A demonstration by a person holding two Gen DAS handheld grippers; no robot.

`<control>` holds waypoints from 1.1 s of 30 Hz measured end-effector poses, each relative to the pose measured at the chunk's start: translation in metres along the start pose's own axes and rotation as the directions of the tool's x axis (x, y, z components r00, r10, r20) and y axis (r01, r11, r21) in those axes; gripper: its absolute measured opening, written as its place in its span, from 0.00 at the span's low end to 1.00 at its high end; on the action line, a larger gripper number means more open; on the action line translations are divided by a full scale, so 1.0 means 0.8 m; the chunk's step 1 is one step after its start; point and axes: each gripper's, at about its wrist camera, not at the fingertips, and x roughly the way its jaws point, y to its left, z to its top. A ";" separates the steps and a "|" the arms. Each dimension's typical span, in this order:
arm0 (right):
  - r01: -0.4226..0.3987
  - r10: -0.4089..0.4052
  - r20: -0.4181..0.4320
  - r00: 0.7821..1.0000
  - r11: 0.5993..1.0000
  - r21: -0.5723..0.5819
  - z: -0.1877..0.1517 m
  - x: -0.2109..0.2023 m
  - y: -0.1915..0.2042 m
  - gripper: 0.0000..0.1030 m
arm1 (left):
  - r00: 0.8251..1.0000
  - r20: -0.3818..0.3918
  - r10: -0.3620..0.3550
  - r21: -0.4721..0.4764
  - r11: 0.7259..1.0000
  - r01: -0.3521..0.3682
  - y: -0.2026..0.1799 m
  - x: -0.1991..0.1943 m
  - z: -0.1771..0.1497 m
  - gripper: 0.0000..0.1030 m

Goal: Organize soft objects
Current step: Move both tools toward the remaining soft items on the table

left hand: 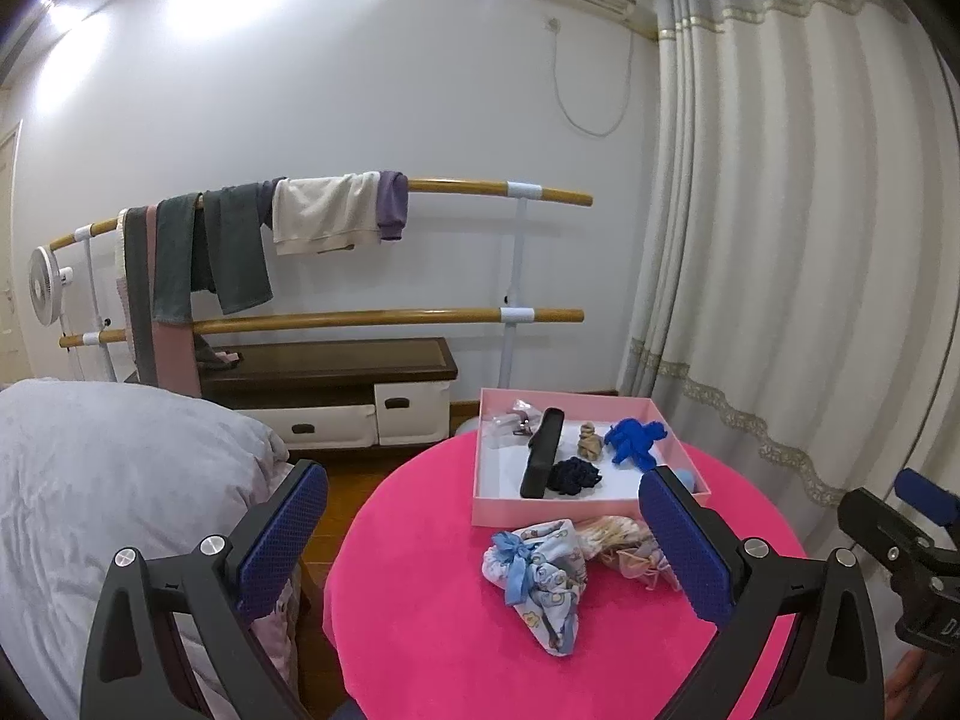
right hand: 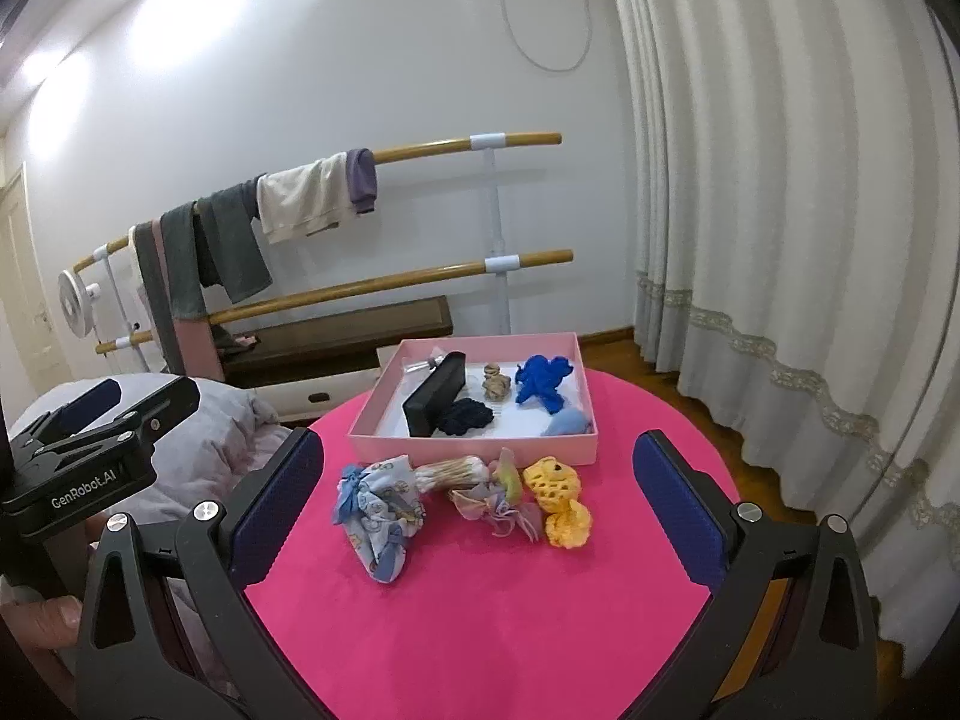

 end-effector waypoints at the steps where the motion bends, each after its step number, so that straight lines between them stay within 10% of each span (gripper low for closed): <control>1: -0.002 0.002 0.000 1.000 1.000 -0.001 0.000 -0.001 0.000 1.00 | 1.000 0.002 0.004 0.001 1.000 -0.004 0.001 -0.005 -0.001 1.00; 23: 0.019 -0.019 -0.031 0.999 1.000 0.024 -0.008 0.007 -0.015 1.00 | 0.997 -0.078 0.006 -0.001 1.000 -0.006 0.003 0.020 -0.001 1.00; 33: 0.066 -0.055 -0.184 0.981 0.996 0.056 -0.052 0.059 -0.056 1.00 | 0.977 -0.211 0.011 0.028 1.000 -0.005 -0.006 0.074 -0.028 1.00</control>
